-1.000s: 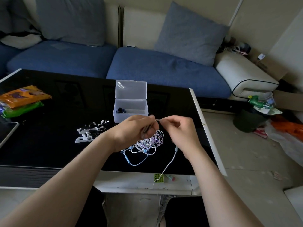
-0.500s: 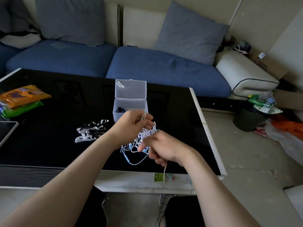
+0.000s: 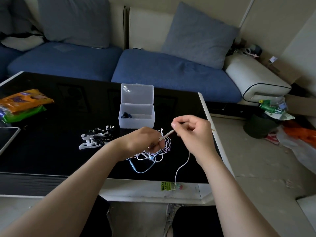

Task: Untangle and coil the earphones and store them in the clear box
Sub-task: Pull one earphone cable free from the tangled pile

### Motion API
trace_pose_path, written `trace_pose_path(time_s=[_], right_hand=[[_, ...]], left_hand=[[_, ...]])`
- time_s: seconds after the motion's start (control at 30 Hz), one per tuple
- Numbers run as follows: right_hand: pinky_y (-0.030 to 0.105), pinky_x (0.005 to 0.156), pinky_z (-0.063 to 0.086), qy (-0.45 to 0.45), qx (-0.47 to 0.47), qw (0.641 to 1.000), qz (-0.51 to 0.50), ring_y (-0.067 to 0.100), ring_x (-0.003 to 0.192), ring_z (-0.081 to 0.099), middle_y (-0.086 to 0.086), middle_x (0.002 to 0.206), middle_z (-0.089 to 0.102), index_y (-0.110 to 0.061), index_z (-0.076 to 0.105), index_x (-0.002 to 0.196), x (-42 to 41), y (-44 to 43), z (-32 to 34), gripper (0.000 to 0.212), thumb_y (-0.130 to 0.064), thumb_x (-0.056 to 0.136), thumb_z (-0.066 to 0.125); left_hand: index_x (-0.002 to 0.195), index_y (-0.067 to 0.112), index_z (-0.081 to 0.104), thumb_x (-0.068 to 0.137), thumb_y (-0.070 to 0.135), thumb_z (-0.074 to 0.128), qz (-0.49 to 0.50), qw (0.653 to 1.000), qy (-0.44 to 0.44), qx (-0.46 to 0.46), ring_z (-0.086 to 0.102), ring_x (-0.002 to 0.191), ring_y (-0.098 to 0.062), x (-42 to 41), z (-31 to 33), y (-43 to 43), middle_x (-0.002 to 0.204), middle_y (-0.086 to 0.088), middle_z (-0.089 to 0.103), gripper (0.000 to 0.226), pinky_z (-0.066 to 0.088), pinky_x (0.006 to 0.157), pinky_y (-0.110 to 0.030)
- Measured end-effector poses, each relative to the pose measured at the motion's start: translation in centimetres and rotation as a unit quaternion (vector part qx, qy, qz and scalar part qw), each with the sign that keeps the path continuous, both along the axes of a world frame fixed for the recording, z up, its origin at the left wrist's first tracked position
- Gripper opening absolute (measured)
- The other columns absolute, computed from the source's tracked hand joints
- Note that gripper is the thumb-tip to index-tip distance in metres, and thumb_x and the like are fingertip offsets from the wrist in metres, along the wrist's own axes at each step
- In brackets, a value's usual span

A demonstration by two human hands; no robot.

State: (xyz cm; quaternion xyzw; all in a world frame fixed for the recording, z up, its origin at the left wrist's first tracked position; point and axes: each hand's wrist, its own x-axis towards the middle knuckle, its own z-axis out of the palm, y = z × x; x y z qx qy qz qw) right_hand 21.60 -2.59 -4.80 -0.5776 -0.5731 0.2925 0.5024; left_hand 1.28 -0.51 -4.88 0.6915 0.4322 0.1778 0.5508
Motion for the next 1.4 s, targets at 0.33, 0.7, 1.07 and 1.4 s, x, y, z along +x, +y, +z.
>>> trace_pose_path(time_s=[0.33,0.7,1.07,1.4], right_hand=[[0.037,0.058,0.041,-0.125,-0.167,0.976,0.060,0.014,0.051,0.050,-0.008,0.051,0.055,-0.023,0.072,0.071,-1.6,0.2,-1.7,0.044,-0.030,0.108,0.049],[0.035,0.063,0.064,-0.126,-0.284,0.924,0.223,0.026,0.058,0.074,0.011,0.081,0.078,-0.029,0.057,0.136,-3.9,-1.9,-0.7,0.035,-0.014,0.107,0.043],[0.038,0.055,0.058,-0.162,-0.045,0.983,0.068,0.021,0.051,0.066,-0.002,0.054,0.068,-0.020,0.079,0.070,-3.1,-1.1,-0.2,0.013,-0.023,0.082,0.074],[0.024,0.062,0.054,-0.071,-0.036,0.997,-0.006,0.006,0.060,0.067,-0.004,0.065,0.072,-0.023,0.079,0.081,-1.6,-0.4,-0.1,0.023,-0.045,0.086,0.087]], left_hand=[[0.114,0.004,0.072,0.109,0.010,0.047,0.080,0.935,-0.309,-0.155,0.056,0.073,-0.010,0.3,0.1,0.6,0.089,-0.004,0.069,0.026,0.037,0.069,-0.026],[0.122,0.006,0.072,0.099,-0.004,0.064,0.228,0.947,-0.215,-0.075,0.076,0.106,-0.015,0.3,-0.7,0.8,0.110,-0.005,0.081,0.027,0.058,0.079,-0.022],[0.086,0.016,0.078,0.091,0.014,0.049,0.090,0.995,0.019,0.050,0.056,0.075,-0.023,-0.5,-0.5,0.4,0.078,-0.002,0.072,0.028,0.043,0.074,-0.038],[0.083,0.008,0.073,0.095,0.018,0.043,0.051,0.966,-0.192,-0.166,0.040,0.066,-0.016,-0.6,0.2,0.6,0.072,-0.009,0.050,0.034,0.029,0.065,-0.032]])
